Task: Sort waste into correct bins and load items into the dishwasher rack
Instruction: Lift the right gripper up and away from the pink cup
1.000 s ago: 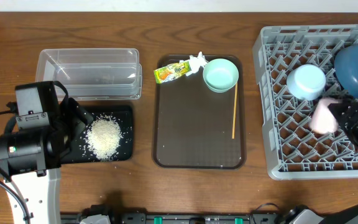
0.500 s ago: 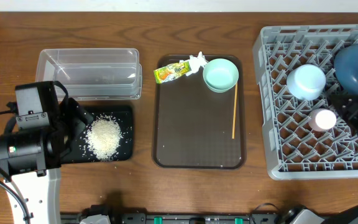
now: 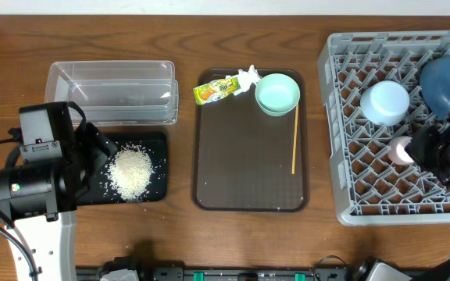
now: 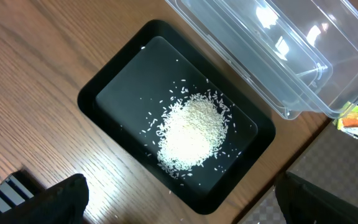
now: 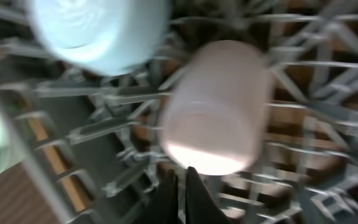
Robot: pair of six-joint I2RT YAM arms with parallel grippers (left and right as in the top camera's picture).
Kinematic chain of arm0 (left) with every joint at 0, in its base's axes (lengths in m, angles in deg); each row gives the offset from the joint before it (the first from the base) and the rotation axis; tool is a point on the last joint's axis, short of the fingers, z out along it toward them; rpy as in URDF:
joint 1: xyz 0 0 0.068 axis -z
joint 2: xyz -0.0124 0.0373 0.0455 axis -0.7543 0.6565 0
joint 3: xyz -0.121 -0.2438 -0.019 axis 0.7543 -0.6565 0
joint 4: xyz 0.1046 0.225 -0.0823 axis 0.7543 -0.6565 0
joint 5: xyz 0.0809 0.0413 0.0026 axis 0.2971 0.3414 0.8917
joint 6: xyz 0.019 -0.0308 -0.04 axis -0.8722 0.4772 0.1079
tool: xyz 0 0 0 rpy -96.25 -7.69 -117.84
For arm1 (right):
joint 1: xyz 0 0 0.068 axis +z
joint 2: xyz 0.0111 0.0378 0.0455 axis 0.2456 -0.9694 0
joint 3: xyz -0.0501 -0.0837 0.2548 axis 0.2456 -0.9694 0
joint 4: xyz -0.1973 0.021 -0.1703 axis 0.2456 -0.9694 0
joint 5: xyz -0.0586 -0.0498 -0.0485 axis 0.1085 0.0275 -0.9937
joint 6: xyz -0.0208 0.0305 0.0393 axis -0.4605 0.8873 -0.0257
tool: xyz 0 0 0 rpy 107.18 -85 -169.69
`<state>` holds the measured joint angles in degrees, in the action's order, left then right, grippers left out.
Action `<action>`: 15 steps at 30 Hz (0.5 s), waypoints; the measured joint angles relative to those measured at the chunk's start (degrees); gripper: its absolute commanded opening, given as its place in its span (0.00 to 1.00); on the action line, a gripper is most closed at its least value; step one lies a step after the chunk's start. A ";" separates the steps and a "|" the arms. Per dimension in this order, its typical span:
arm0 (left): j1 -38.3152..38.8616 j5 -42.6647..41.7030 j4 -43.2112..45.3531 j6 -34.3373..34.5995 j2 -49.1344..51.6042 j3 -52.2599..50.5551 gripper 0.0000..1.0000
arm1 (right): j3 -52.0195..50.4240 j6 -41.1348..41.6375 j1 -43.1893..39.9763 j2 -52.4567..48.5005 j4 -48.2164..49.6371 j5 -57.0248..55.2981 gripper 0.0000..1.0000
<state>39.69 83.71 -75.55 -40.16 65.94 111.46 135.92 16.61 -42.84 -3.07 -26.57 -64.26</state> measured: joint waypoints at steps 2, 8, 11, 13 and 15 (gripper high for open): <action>0.00 0.00 0.02 0.00 0.00 0.00 0.97 | 0.00 0.81 0.00 0.00 0.07 -2.45 0.03; 0.00 0.00 0.00 0.00 0.00 0.00 0.98 | 0.00 1.75 0.00 -0.37 2.19 -5.70 0.02; 0.00 0.00 0.00 0.00 0.00 0.00 0.97 | 0.00 2.10 0.00 -2.03 2.91 -6.21 0.01; 0.00 0.00 0.00 0.00 0.00 0.00 0.97 | 0.00 2.19 0.00 -3.58 3.54 -6.47 0.01; 0.00 0.00 0.00 0.00 0.00 0.00 0.97 | 0.26 2.32 0.00 -4.42 4.76 -6.78 0.01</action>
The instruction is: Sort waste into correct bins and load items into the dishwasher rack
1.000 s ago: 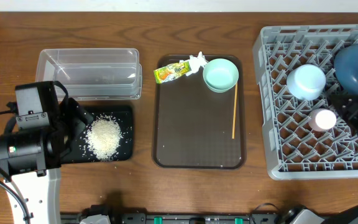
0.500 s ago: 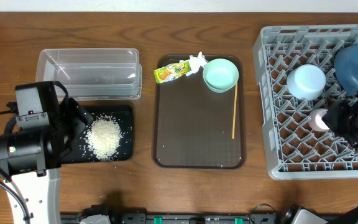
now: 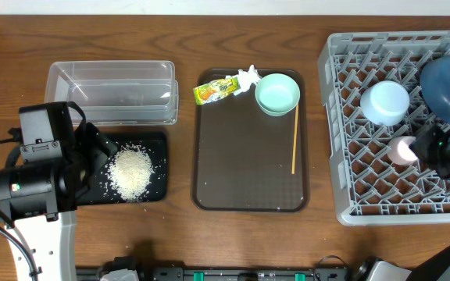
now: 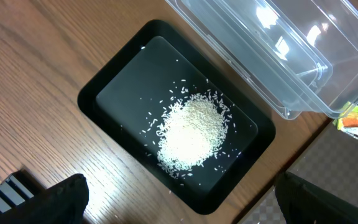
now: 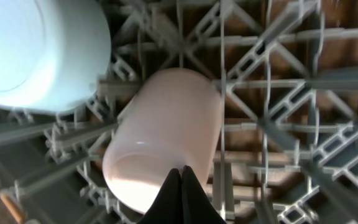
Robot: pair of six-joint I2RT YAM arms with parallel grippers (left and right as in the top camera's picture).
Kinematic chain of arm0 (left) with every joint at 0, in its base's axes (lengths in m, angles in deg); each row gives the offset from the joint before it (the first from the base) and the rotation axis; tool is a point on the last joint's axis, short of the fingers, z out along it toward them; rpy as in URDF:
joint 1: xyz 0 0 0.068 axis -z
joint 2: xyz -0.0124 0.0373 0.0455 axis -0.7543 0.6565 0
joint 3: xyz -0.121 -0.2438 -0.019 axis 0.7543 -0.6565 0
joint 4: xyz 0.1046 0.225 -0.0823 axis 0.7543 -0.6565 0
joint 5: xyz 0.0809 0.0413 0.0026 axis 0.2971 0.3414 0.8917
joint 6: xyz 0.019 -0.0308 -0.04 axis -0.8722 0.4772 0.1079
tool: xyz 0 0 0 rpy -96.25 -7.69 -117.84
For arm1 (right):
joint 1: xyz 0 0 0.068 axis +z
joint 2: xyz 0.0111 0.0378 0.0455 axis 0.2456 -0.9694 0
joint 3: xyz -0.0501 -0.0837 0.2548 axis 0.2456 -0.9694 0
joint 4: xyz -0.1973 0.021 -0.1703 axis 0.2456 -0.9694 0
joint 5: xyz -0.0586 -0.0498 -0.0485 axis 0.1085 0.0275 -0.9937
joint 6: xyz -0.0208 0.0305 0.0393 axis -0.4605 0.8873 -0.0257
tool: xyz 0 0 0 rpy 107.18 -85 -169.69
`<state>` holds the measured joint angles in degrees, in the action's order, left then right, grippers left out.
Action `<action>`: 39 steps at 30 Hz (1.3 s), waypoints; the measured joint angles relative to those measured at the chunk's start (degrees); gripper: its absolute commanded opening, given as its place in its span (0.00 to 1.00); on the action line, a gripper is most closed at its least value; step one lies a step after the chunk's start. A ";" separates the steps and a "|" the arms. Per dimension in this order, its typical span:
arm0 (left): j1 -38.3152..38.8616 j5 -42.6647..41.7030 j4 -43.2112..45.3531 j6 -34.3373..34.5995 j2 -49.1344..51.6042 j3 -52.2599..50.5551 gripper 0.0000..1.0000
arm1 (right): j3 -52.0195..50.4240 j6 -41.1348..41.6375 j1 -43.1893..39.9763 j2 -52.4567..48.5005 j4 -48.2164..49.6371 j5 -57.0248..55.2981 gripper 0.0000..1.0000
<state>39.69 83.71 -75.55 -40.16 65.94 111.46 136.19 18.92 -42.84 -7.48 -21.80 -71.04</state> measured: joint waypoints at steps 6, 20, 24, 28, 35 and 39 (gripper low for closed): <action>0.00 0.00 0.02 0.00 0.00 0.00 0.97 | 0.04 0.00 0.00 -1.90 4.20 0.11 0.01; 0.00 0.00 0.02 0.00 0.00 0.00 0.97 | -0.07 -1.33 0.81 1.01 8.41 17.97 0.19; 0.00 0.00 0.02 0.00 0.00 0.00 0.97 | -0.07 -2.29 6.23 6.25 10.38 23.23 0.36; 0.00 0.00 0.00 0.00 0.00 0.00 0.98 | 0.04 -3.06 17.46 8.39 10.40 21.44 0.53; 0.00 0.00 0.02 0.00 0.00 0.00 0.97 | 1.57 -3.08 37.16 2.01 8.28 9.60 0.56; 0.00 -0.02 -0.02 0.00 0.00 0.00 0.98 | 7.32 -3.13 44.15 -6.36 3.98 3.72 0.56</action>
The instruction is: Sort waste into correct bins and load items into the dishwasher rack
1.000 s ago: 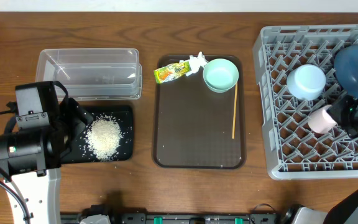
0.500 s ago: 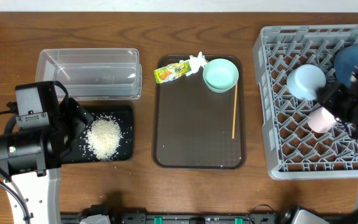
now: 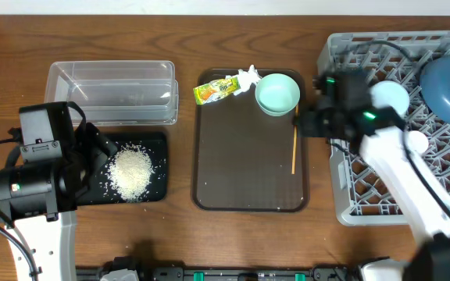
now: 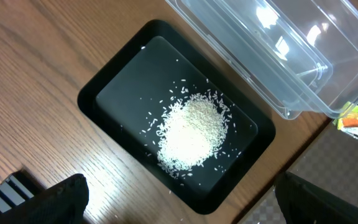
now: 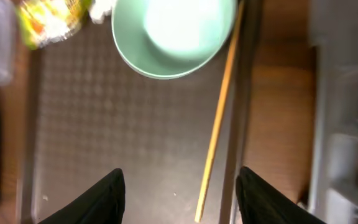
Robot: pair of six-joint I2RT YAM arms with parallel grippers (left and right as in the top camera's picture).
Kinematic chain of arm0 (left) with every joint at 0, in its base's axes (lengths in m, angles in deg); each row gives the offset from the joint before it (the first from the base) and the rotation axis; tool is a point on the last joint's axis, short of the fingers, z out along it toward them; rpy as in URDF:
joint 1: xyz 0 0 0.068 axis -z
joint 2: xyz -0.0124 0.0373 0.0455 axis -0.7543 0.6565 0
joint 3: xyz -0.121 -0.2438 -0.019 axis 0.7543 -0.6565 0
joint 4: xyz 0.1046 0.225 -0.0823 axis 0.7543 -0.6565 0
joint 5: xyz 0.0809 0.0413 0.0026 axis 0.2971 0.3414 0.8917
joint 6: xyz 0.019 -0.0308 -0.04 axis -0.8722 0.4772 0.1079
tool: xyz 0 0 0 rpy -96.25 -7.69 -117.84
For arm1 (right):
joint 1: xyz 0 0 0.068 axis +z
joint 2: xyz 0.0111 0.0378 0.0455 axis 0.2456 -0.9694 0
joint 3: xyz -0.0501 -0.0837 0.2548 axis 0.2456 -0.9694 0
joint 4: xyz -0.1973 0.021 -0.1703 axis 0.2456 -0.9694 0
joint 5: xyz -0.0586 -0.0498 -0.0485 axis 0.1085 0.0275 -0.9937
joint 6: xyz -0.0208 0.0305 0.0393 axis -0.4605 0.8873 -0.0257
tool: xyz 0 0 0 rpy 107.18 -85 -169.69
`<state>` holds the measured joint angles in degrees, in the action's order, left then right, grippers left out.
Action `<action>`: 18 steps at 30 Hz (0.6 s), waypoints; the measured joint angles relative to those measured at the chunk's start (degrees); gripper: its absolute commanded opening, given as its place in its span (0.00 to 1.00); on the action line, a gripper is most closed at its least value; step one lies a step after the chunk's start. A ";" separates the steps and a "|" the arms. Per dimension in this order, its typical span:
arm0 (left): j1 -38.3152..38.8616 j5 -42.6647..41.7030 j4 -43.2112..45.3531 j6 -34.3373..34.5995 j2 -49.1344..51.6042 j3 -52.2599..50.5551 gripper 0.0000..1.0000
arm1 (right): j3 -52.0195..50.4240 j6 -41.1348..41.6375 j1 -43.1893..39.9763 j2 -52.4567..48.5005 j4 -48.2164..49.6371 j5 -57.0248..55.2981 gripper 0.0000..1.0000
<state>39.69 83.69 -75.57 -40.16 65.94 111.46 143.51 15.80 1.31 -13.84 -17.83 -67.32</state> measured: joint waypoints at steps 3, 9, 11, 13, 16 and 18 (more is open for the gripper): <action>0.00 0.00 0.00 0.00 0.00 0.00 0.97 | 5.70 -0.02 2.99 -6.67 -3.06 -3.52 0.52; 0.00 0.02 0.04 0.00 0.00 0.00 0.97 | 9.53 2.64 5.55 -15.89 -4.09 -11.04 0.50; 0.00 0.02 0.04 0.00 0.00 0.00 0.98 | 9.53 3.63 5.66 -18.60 -4.24 -12.28 0.48; 0.00 0.02 0.04 0.00 0.00 0.00 0.98 | 9.53 4.22 5.66 -20.26 -4.28 -12.83 0.45; 0.00 0.02 0.04 0.00 0.00 0.00 0.97 | 9.53 4.85 5.66 -22.75 -4.22 -12.59 0.43; 0.00 0.02 0.02 0.00 0.00 0.00 0.98 | 9.53 4.96 5.66 -24.04 -4.02 -11.67 0.43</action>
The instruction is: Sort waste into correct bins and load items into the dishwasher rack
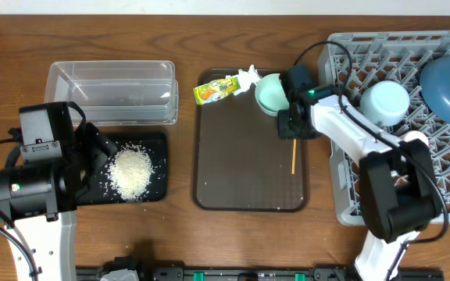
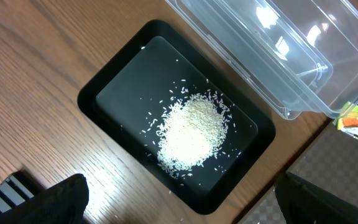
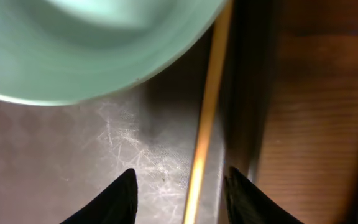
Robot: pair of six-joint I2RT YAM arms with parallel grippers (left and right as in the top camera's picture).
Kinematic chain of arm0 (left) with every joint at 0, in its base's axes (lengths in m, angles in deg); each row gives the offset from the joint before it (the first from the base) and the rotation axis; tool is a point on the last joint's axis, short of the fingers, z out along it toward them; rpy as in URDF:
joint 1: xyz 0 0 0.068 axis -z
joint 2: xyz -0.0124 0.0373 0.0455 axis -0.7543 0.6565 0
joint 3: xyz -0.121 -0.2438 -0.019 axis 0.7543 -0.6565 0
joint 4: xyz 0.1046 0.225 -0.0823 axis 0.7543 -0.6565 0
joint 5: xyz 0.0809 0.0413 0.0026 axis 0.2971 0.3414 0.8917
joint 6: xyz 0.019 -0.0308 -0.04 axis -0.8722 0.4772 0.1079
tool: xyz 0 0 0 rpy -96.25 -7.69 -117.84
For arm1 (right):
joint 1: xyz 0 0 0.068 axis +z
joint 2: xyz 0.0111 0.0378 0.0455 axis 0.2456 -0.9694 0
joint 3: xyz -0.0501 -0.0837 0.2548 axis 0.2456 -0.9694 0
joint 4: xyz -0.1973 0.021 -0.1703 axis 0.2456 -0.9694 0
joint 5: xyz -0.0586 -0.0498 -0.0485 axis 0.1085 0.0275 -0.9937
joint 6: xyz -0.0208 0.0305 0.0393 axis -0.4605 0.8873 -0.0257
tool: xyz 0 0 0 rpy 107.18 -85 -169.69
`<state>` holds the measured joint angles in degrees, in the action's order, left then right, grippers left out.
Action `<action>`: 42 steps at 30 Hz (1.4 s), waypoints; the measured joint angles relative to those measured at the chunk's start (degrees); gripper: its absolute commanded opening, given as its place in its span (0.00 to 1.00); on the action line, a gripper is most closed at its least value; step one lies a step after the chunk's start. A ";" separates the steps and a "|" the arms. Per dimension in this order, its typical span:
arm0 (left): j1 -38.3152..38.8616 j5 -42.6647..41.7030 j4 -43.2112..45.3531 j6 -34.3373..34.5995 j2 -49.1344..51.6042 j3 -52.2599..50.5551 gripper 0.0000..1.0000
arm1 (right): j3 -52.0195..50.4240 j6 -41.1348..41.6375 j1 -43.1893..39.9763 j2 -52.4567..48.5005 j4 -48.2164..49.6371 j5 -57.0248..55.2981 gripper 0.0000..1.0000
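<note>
A thin wooden chopstick point(image 1: 294, 152) lies along the right side of the brown tray point(image 1: 248, 191). A mint bowl point(image 1: 276, 94) sits at the tray's far right corner. My right gripper point(image 1: 291, 123) is low over the chopstick's upper end, just below the bowl. In the right wrist view the gripper point(image 3: 181, 173) is open, with the chopstick point(image 3: 205, 112) between its dark fingers point(image 3: 120, 196) and the bowl point(image 3: 92, 50) just ahead. A yellow-green wrapper point(image 1: 216, 90) and crumpled white paper point(image 1: 247, 76) lie at the tray's far edge. My left gripper point(image 2: 182, 194) is open and empty over the black tray's near corner.
The black tray point(image 1: 159, 148) holds a heap of rice point(image 2: 191, 134). A clear plastic bin point(image 1: 112, 94) stands behind it. The grey dishwasher rack point(image 1: 342, 211) at right holds a light blue cup point(image 1: 385, 101), a dark blue bowl point(image 1: 448, 78) and a pale pink cup point(image 1: 417, 141).
My right gripper has moved left and dropped from high over the tray's right edge to just above the chopstick, which now sits between its open fingers. The left arm has not moved.
My right gripper was shut beside the pink cup lying in the rack, at both of the first two moments. Then it was open high above the tray, bowl and chopstick. Now it is low astride the chopstick. The left arm stayed over the rice tray throughout.
</note>
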<state>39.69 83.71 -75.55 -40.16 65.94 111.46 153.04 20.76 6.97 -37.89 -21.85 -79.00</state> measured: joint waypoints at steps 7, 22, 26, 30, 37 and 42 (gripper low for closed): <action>0.00 0.00 0.02 0.00 0.00 0.00 0.97 | 0.13 1.01 0.00 -2.71 0.22 1.38 0.42; 0.00 0.00 0.02 0.00 0.00 0.00 0.97 | 0.39 2.27 -0.17 -2.75 -1.20 0.20 0.02; 0.00 0.00 0.00 0.00 0.00 0.00 0.97 | 0.37 2.32 -0.66 -1.75 -3.85 1.36 0.01; 0.00 0.00 0.00 0.00 0.00 0.00 0.97 | 0.37 2.01 -2.89 3.91 -6.16 2.05 0.01; 0.00 0.00 0.02 0.00 0.00 0.00 0.97 | 0.63 -1.49 -11.74 21.40 -5.14 4.31 0.01; 0.00 0.00 0.02 0.00 0.00 0.00 0.97 | 0.92 -8.02 -19.76 28.74 -1.55 5.18 0.01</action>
<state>39.69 83.71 -75.53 -40.16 65.94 111.46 153.96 12.74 -12.79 -9.14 -23.40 -73.82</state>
